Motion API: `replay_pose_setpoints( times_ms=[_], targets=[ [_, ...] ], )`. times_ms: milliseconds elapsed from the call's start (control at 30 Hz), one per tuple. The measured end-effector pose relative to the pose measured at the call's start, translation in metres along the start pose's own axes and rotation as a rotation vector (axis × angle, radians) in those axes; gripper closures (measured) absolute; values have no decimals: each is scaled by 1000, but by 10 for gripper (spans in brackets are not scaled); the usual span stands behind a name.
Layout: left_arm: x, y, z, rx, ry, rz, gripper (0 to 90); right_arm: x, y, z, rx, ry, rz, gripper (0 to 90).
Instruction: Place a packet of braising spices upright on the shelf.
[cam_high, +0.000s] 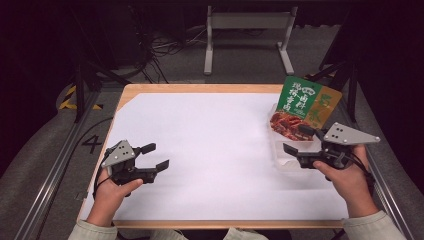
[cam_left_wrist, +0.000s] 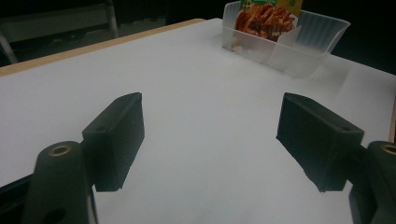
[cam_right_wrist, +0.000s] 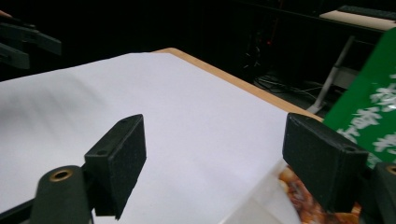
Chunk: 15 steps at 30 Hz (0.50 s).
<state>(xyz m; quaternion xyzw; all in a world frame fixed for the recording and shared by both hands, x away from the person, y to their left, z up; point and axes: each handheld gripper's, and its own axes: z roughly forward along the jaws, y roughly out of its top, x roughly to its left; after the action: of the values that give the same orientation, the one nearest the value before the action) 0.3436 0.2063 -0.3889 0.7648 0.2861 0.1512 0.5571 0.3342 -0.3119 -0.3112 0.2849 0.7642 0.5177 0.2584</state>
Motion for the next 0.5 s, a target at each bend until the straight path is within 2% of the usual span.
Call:
replay_pose_setpoints(
  times_ms=[100, 233, 400, 433, 500],
  targets=[
    [-2, -3, 0, -5, -5, -7, 241, 11, -3, 9, 1, 27, -20, 219],
    [-6, -9, -2, 6, -3, 17, 244, 25, -10, 21, -2, 62, -37, 219],
    [-10, -17, -5, -18, -10, 18, 245, 37, -25, 38, -14, 101, -8, 226],
    [-10, -18, -5, -20, -11, 18, 245, 39, -29, 42, -30, 112, 13, 232],
    [-10, -21, -5, -21, -14, 7, 243, 41, -36, 50, -20, 146, 49, 232]
  ],
)
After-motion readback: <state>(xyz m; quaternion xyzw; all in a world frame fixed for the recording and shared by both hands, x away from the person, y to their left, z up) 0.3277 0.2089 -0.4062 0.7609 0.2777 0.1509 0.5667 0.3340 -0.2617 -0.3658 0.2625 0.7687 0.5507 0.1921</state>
